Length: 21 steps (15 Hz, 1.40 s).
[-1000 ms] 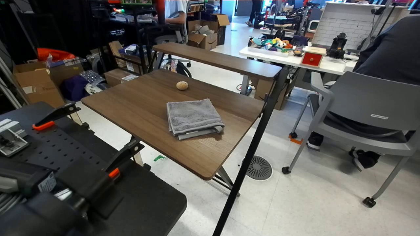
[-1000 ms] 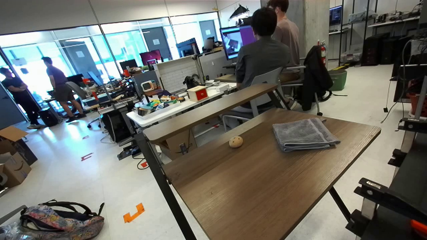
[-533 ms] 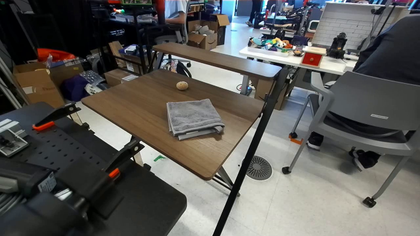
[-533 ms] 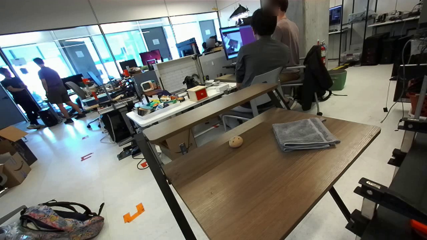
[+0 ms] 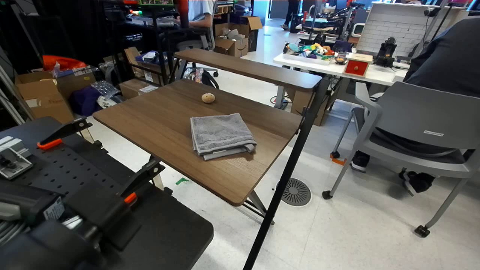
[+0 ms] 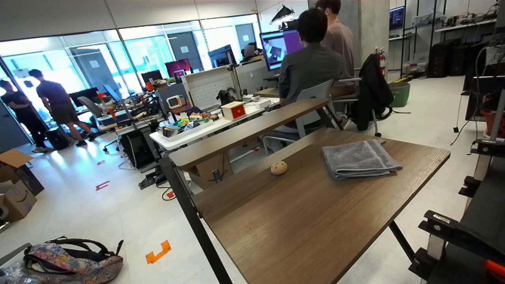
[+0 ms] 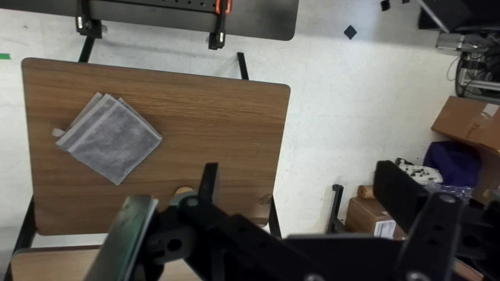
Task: Use the towel to wipe the table, then move the brown object closer to you
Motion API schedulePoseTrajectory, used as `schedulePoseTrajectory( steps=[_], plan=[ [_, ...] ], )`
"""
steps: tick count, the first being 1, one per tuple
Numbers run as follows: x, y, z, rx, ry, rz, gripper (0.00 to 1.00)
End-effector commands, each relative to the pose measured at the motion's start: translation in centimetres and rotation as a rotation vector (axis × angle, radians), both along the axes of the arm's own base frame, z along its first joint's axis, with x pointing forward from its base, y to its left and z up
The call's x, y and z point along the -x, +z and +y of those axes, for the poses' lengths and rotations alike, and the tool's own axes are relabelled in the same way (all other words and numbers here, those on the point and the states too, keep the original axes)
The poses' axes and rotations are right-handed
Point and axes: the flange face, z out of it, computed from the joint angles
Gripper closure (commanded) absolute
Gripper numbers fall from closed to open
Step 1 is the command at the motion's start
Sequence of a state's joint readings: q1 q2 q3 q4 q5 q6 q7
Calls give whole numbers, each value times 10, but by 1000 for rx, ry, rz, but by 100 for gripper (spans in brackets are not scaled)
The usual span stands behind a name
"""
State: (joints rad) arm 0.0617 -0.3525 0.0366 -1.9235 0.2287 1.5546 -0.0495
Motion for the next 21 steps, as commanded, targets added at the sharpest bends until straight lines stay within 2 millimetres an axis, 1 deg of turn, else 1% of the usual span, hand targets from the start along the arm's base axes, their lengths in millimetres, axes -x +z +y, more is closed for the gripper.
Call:
schedulePoseTrajectory(
  steps=[1, 4, 16, 17, 18, 19, 21],
  plan=[
    [-4, 2, -1, 8, 0, -2, 0],
    [-9, 3, 0, 10, 1, -2, 0],
    [-9, 3, 0, 10, 1, -1, 0],
    [-6, 4, -2, 19, -29, -41, 0],
    [-8, 3, -4, 13, -64, -83, 0],
    [-14, -1, -7, 0, -105, -99, 0],
    [-26, -24, -16, 11, -173, -74, 0]
  ],
)
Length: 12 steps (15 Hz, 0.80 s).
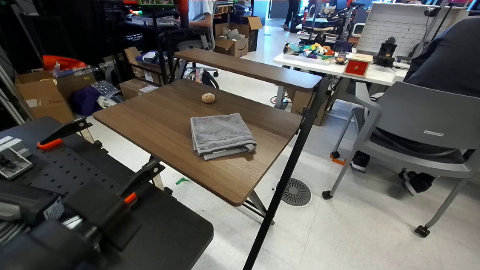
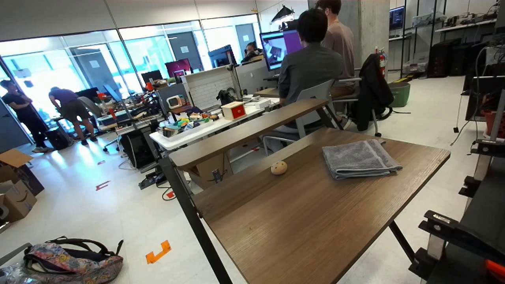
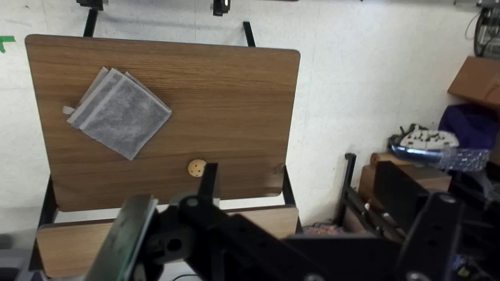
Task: Use the towel to wipe the table, then move the brown object closer to you
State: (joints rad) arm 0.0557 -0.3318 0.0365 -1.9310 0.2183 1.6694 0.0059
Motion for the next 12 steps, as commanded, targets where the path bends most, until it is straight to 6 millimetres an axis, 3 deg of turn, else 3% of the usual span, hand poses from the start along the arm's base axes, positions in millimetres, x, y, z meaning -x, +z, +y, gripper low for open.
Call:
schedulePoseTrajectory(
  steps=[1, 6, 9, 10, 11, 12],
  plan=[
    [-13, -39, -19, 15, -136, 1, 0],
    [-15, -157, -64, 197, -269, 97, 0],
    [-18, -220, -88, 214, -372, 127, 0],
    [-19, -229, -91, 184, -393, 135, 0],
    [-17, -217, -85, 199, -346, 144, 0],
    [-18, -230, -89, 197, -362, 152, 0]
  ],
)
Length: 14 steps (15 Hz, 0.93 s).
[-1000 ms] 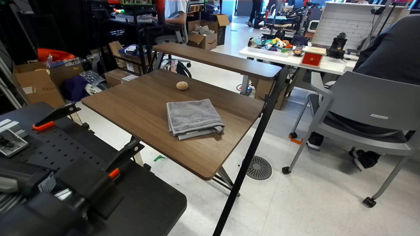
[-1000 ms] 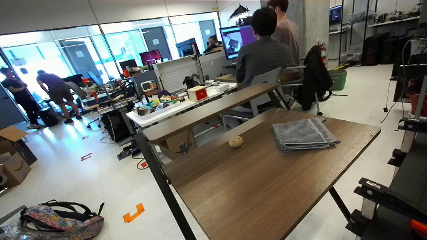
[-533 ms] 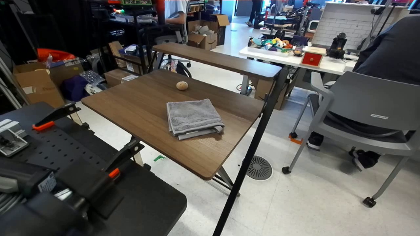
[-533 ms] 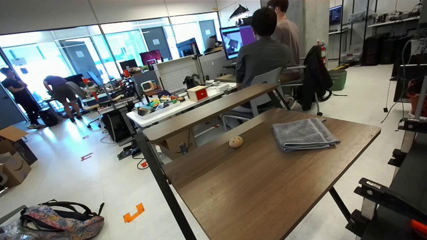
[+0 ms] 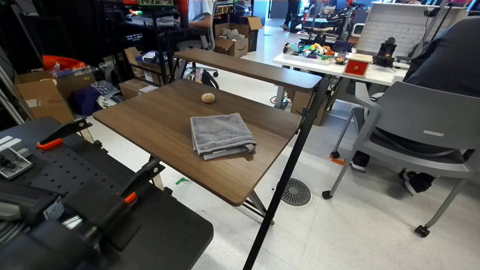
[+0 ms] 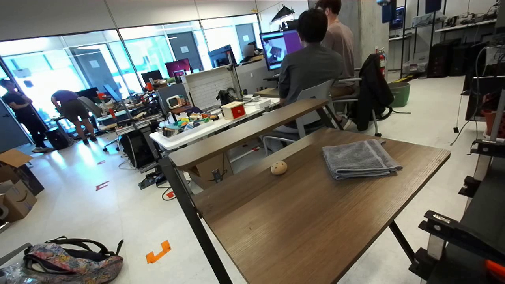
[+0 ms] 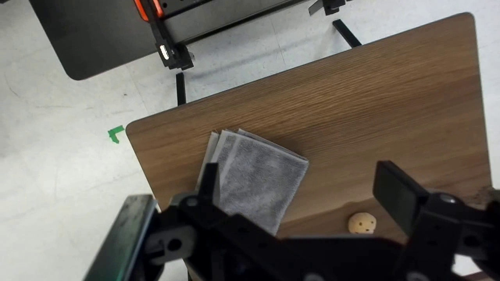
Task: Use the towel to wipe the table, then move the brown object closer to you
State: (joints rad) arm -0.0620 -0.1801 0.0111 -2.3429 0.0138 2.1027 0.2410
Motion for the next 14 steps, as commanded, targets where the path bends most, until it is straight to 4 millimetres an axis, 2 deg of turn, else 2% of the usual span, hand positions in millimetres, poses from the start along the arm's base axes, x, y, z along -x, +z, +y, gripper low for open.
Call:
schedulePoseTrajectory(
  steps=[1, 4, 6, 10, 14],
  plan=[
    [-1, -5, -2, -1, -7, 6, 0],
    [-2, -5, -1, 6, -17, -15, 0],
    [-9, -18, -3, 27, -59, -35, 0],
    [-34, -82, -19, 98, -207, -46, 0],
    [-69, -149, -49, 132, -376, -133, 0]
  ],
)
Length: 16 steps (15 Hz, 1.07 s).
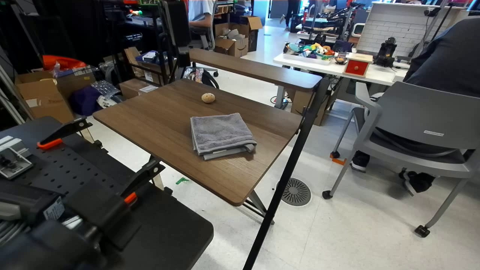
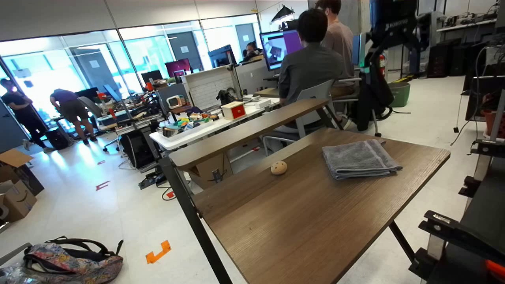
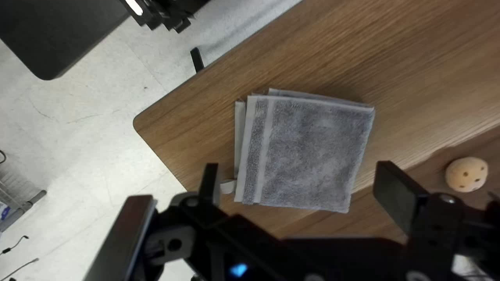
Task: Use the towel to wipe the table, then move the brown object closer to you
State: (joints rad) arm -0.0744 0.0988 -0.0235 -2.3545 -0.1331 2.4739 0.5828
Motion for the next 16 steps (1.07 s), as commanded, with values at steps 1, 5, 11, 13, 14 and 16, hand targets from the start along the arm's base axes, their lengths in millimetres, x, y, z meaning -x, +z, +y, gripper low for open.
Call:
schedulePoseTrajectory(
  steps=[1, 5, 11, 13, 14, 16],
  plan=[
    [-39, -52, -30, 26, -134, -61, 0],
    [-27, -63, -34, 15, -119, -24, 0],
    [-40, -74, -29, 35, -224, -118, 0],
    [-54, -102, -32, 56, -307, -116, 0],
    [-59, -116, -33, 63, -339, -108, 0],
    [-69, -143, -31, 61, -397, -99, 0]
  ],
)
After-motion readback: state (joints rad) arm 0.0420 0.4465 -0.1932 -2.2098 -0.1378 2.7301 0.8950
